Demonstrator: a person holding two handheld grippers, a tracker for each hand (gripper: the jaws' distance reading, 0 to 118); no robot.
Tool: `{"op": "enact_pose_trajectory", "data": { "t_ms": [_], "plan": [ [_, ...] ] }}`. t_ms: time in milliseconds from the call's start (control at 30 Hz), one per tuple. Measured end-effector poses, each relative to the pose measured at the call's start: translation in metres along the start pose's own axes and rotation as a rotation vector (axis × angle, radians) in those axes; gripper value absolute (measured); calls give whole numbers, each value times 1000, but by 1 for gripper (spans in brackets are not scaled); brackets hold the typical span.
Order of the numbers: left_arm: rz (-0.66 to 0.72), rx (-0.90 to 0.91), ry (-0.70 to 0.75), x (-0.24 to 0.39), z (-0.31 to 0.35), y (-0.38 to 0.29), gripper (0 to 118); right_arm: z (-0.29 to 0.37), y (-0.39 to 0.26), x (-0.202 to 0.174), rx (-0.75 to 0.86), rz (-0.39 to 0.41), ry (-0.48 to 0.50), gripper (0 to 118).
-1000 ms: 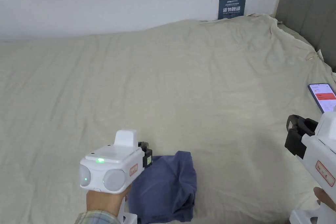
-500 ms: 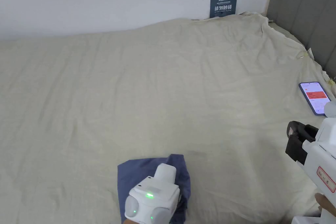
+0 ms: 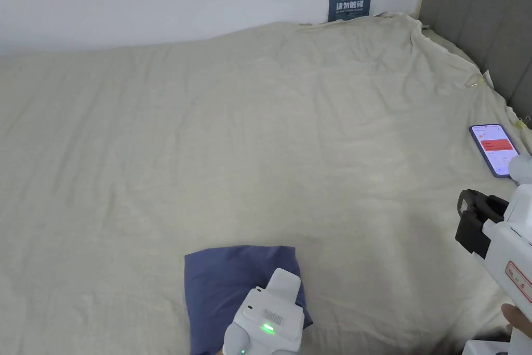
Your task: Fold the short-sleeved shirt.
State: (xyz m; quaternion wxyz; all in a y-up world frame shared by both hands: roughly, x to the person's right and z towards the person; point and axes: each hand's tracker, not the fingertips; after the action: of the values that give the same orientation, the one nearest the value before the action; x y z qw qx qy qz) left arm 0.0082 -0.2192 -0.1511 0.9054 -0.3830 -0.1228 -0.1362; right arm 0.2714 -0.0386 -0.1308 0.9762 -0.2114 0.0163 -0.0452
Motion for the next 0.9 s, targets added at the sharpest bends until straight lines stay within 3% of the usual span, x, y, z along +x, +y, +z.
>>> {"op": "enact_pose_trajectory", "data": {
  "t_ms": [100,433,900],
  "plan": [
    [125,56,-48,-22,24,14,0,2,2,-3,4,6,3,0],
    [322,170,-98,-134,106,45,0,3,11,-21,31,25,33,0],
    [458,415,181,-212,160,9,0,-6,5,-52,61,40,87,0]
  ]
}}
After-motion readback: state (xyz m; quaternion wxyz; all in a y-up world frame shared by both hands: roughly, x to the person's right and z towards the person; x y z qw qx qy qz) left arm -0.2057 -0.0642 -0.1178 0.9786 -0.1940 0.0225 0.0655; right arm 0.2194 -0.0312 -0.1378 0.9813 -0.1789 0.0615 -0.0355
